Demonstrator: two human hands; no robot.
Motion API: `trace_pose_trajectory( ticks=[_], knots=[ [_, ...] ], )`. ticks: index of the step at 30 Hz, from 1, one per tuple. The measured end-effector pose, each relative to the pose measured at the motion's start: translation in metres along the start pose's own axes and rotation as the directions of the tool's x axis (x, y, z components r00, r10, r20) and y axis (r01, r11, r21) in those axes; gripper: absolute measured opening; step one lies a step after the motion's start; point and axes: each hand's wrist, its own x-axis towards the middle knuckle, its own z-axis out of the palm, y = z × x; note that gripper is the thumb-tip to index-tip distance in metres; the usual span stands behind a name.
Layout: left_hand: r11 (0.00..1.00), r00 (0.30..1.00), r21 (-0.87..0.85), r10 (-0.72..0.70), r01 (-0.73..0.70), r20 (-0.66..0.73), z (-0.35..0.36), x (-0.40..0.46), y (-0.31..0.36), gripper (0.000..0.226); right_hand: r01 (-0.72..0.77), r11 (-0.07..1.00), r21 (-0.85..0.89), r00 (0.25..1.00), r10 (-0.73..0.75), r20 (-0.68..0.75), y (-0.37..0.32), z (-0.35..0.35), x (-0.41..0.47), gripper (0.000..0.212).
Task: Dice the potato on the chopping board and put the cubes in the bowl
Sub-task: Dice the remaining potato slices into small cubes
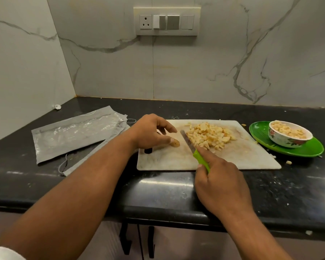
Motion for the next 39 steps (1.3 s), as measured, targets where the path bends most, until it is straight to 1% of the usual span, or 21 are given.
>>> trace_pose_trajectory(
  ticks=[3, 5, 9, 13, 15, 17, 21, 24, 27, 32, 35, 37, 39],
  knots=[
    [0.994, 0.997, 0.086, -0.067, 0.062, 0.047, 0.004, 0.003, 0.001, 0.033, -0.002, 0.998, -0.063, 0.999, 0.005, 0.051, -0.003, 0.003, 0.006, 0.054],
    [0.99, 0.996, 0.117, -0.089, 0.084, 0.031, 0.008, 0.005, 0.001, 0.031, -0.016, 0.998, -0.057, 0.997, 0.021, 0.075, -0.005, 0.003, 0.009, 0.056],
    [0.991, 0.995, 0.095, -0.095, 0.091, 0.036, 0.008, 0.005, 0.002, 0.031, -0.034, 0.997, -0.064, 0.996, 0.039, 0.08, -0.006, 0.003, 0.015, 0.056],
    [0.992, 0.996, 0.092, -0.084, 0.081, 0.031, 0.006, 0.005, 0.006, 0.043, -0.024, 0.999, -0.047, 0.998, 0.027, 0.061, -0.003, 0.003, 0.015, 0.056],
    [0.991, 0.995, 0.103, -0.094, 0.091, 0.029, 0.006, 0.005, 0.006, 0.044, -0.022, 0.999, -0.029, 0.998, 0.023, 0.053, -0.001, 0.004, 0.014, 0.054],
    [0.989, 0.994, 0.115, -0.102, 0.097, 0.041, 0.008, 0.006, 0.006, 0.041, -0.02, 1.0, -0.021, 0.999, 0.021, 0.049, -0.001, 0.004, 0.013, 0.054],
    [0.983, 0.994, 0.155, -0.105, 0.099, 0.027, 0.012, 0.007, 0.005, 0.021, 0.0, 0.999, -0.05, 0.998, 0.003, 0.062, -0.002, 0.007, 0.016, 0.054],
    [0.975, 0.995, 0.2, -0.102, 0.1, -0.001, 0.016, 0.009, 0.007, 0.018, 0.016, 0.996, -0.085, 0.996, -0.008, 0.091, -0.003, 0.009, 0.018, 0.055],
    [0.965, 0.99, 0.223, -0.14, 0.136, 0.001, 0.018, 0.011, 0.011, 0.015, 0.046, 0.994, -0.1, 0.992, -0.034, 0.121, -0.002, 0.011, 0.018, 0.055],
    [0.963, 0.984, 0.203, -0.18, 0.177, -0.001, 0.018, 0.012, 0.013, 0.013, 0.1, 0.985, -0.144, 0.984, -0.076, 0.162, 0.002, 0.003, 0.007, 0.054],
    [0.966, 0.983, 0.187, -0.183, 0.176, 0.017, 0.017, 0.012, 0.012, 0.012, 0.092, 0.986, -0.138, 0.981, -0.066, 0.183, 0.002, -0.013, -0.006, 0.053],
    [0.969, 0.982, 0.164, -0.189, 0.184, 0.012, 0.016, 0.01, 0.012, 0.014, 0.067, 0.988, -0.137, 0.984, -0.043, 0.172, 0.0, -0.024, -0.011, 0.055],
    [0.971, 0.977, 0.108, -0.212, 0.212, -0.016, 0.015, 0.008, 0.012, 0.015, 0.064, 0.988, -0.143, 0.99, -0.046, 0.13, -0.004, -0.025, -0.009, 0.056]
  ],
)
